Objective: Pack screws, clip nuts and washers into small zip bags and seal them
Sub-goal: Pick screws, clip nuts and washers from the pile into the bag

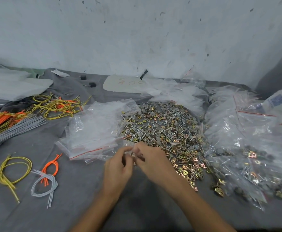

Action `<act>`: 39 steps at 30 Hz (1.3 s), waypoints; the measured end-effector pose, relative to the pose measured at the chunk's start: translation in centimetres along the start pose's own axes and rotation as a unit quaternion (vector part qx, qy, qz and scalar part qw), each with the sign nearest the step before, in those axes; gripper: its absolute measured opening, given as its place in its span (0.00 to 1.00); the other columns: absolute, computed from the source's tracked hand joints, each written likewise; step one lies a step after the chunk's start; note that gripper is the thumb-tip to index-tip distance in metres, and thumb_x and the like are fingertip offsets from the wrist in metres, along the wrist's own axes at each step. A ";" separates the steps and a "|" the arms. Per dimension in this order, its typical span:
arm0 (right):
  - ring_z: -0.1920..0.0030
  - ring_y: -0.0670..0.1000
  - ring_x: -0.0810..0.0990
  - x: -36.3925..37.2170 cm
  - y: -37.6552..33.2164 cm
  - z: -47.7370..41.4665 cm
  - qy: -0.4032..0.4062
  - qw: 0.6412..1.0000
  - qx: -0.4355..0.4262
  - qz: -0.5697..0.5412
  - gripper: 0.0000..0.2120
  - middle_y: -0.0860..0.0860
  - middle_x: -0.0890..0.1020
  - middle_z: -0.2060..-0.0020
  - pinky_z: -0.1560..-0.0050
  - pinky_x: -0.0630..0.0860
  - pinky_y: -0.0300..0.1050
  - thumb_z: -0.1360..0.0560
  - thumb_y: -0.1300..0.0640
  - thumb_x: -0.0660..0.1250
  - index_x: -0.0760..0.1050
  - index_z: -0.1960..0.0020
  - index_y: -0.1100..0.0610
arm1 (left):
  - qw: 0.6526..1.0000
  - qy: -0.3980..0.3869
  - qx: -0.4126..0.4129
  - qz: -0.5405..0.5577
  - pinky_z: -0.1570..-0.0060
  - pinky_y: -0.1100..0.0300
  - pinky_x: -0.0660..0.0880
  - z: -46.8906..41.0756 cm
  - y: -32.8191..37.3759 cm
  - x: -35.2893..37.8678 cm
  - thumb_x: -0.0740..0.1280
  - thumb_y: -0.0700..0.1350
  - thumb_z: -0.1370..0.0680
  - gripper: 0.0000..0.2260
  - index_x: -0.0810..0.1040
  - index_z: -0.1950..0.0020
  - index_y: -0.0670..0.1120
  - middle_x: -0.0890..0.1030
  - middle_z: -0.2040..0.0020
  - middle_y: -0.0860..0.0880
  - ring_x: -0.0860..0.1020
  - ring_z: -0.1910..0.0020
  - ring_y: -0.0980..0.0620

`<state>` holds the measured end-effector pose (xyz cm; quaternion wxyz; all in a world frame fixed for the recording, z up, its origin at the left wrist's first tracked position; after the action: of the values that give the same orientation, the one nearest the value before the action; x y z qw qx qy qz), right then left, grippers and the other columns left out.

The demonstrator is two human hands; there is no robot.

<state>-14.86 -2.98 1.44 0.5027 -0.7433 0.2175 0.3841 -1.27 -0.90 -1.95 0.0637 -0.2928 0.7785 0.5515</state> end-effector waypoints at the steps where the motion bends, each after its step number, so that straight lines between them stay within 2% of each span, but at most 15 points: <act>1: 0.52 0.50 0.83 -0.2 0.1 0.2 0.005 1.000 -0.002 -0.013 0.06 0.48 0.85 0.54 0.49 0.77 0.47 0.23 0.59 0.67 0.74 0.48 0.50 | 1.000 0.002 -0.004 0.002 0.62 0.59 0.75 0.0 -0.1 0.0 0.66 0.40 0.21 0.11 0.82 0.43 0.51 0.81 0.68 0.53 0.78 0.68 0.57; 3: 0.54 0.46 0.82 -0.9 0.4 0.6 0.023 0.999 0.005 -0.038 0.07 0.46 0.85 0.55 0.50 0.77 0.43 0.22 0.61 0.66 0.76 0.49 0.49 | 1.000 0.002 -0.001 0.001 0.62 0.54 0.76 -0.1 -0.1 0.0 0.67 0.38 0.22 0.12 0.82 0.42 0.50 0.79 0.70 0.51 0.77 0.69 0.54; 6: 0.58 0.42 0.81 -1.5 0.6 1.0 0.058 0.995 0.023 -0.075 0.07 0.42 0.83 0.59 0.54 0.76 0.39 0.22 0.59 0.68 0.77 0.51 0.47 | 1.000 -0.005 0.016 -0.002 0.64 0.54 0.75 -0.1 0.0 0.1 0.67 0.37 0.22 0.13 0.81 0.41 0.51 0.78 0.71 0.51 0.76 0.70 0.53; 8: 0.58 0.42 0.81 -1.3 0.1 1.1 0.068 0.994 0.017 -0.083 0.05 0.41 0.83 0.58 0.54 0.77 0.41 0.22 0.57 0.69 0.76 0.50 0.47 | 0.999 -0.010 0.042 -0.008 0.65 0.63 0.72 0.1 0.2 0.2 0.66 0.39 0.22 0.13 0.80 0.42 0.54 0.78 0.69 0.56 0.75 0.70 0.58; 10: 0.57 0.47 0.82 -0.7 -0.4 1.0 0.058 0.997 0.002 -0.054 0.03 0.46 0.85 0.56 0.53 0.77 0.48 0.21 0.54 0.67 0.74 0.49 0.48 | 0.998 -0.018 0.063 -0.026 0.64 0.71 0.68 0.2 0.4 0.2 0.63 0.44 0.23 0.14 0.78 0.41 0.58 0.78 0.66 0.65 0.76 0.66 0.61; 12: 0.53 0.55 0.83 -0.1 -0.5 0.9 0.026 1.000 -0.010 0.007 0.02 0.49 0.85 0.55 0.52 0.77 0.53 0.19 0.53 0.63 0.72 0.46 0.48 | 0.997 -0.025 0.066 -0.037 0.62 0.67 0.70 0.3 0.4 0.2 0.60 0.48 0.23 0.14 0.75 0.39 0.60 0.78 0.63 0.67 0.78 0.62 0.59; 14: 0.52 0.57 0.82 0.2 -0.4 1.0 -0.001 0.999 -0.017 0.038 0.05 0.50 0.85 0.54 0.52 0.77 0.54 0.19 0.54 0.62 0.72 0.44 0.46 | 0.997 -0.023 0.062 -0.035 0.60 0.59 0.74 0.3 0.1 0.2 0.58 0.51 0.23 0.15 0.75 0.39 0.61 0.82 0.59 0.62 0.80 0.60 0.57; 17: 0.57 0.48 0.81 -1.0 0.0 1.1 0.025 0.999 -0.022 0.009 0.05 0.46 0.85 0.54 0.53 0.76 0.49 0.20 0.53 0.64 0.73 0.45 0.45 | 0.998 -0.013 0.060 -0.030 0.61 0.56 0.75 0.3 -0.1 0.3 0.60 0.48 0.22 0.14 0.77 0.39 0.59 0.81 0.62 0.59 0.78 0.63 0.57; 21: 0.52 0.43 0.80 -4.2 3.6 -0.3 0.074 0.995 0.045 0.047 0.04 0.42 0.82 0.52 0.49 0.79 0.46 0.20 0.53 0.66 0.78 0.47 0.47 | 0.997 -0.004 0.069 -0.035 0.66 0.59 0.68 0.3 0.3 0.3 0.62 0.45 0.22 0.14 0.80 0.40 0.55 0.74 0.70 0.61 0.75 0.66 0.53; 25: 0.51 0.45 0.79 -5.6 7.1 -2.5 0.029 0.985 0.133 0.107 0.03 0.43 0.80 0.50 0.48 0.78 0.49 0.20 0.48 0.66 0.77 0.49 0.45 | 0.996 -0.010 0.074 -0.038 0.66 0.60 0.66 0.3 0.0 0.4 0.62 0.45 0.23 0.15 0.81 0.39 0.53 0.72 0.71 0.62 0.71 0.70 0.62; 29: 0.48 0.49 0.80 -4.9 8.1 -3.9 -0.031 0.976 0.155 0.147 0.10 0.46 0.80 0.45 0.44 0.78 0.53 0.19 0.44 0.64 0.77 0.41 0.47 | 0.997 -0.012 0.072 -0.036 0.66 0.60 0.67 0.3 0.0 0.4 0.62 0.46 0.22 0.14 0.81 0.38 0.53 0.75 0.68 0.65 0.75 0.66 0.53; 31: 0.47 0.50 0.80 -4.6 8.2 -4.3 -0.042 0.974 0.156 0.157 0.13 0.47 0.81 0.45 0.44 0.79 0.54 0.19 0.43 0.63 0.77 0.39 0.49 | 0.997 -0.013 0.070 -0.036 0.66 0.60 0.67 0.3 0.0 0.4 0.62 0.45 0.22 0.15 0.81 0.38 0.53 0.75 0.69 0.64 0.75 0.67 0.53; 35: 0.50 0.48 0.80 -4.4 8.4 -4.3 -0.037 0.977 0.153 0.145 0.07 0.45 0.82 0.49 0.47 0.79 0.51 0.19 0.47 0.66 0.79 0.45 0.48 | 0.997 -0.020 0.060 -0.034 0.66 0.60 0.65 0.3 0.0 0.4 0.62 0.45 0.22 0.15 0.81 0.38 0.53 0.74 0.70 0.63 0.71 0.70 0.63; 37: 0.51 0.47 0.80 -4.4 8.5 -4.2 -0.028 0.979 0.155 0.131 0.02 0.43 0.81 0.53 0.48 0.79 0.50 0.20 0.49 0.67 0.76 0.50 0.46 | 0.997 -0.022 0.057 -0.037 0.66 0.60 0.65 0.3 0.1 0.4 0.62 0.46 0.22 0.15 0.81 0.38 0.53 0.74 0.70 0.62 0.71 0.70 0.64; 39: 0.52 0.47 0.79 -4.4 8.6 -4.0 -0.029 0.981 0.159 0.111 0.04 0.43 0.80 0.53 0.48 0.79 0.51 0.21 0.50 0.68 0.75 0.53 0.47 | 0.998 -0.023 0.052 -0.041 0.66 0.59 0.66 0.2 0.0 0.4 0.61 0.46 0.23 0.15 0.80 0.38 0.54 0.73 0.71 0.60 0.71 0.70 0.63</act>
<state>-22.22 -10.38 0.68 0.5751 -0.6137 0.3419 0.4193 -1.67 -0.84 -2.22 0.1195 -0.3082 0.7920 0.5133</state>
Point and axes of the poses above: each hand's wrist, its own z-axis away from the middle knuckle, its own x-axis out of the palm, y = z × x, the point moved 4 cm from there along -z, towards the middle knuckle
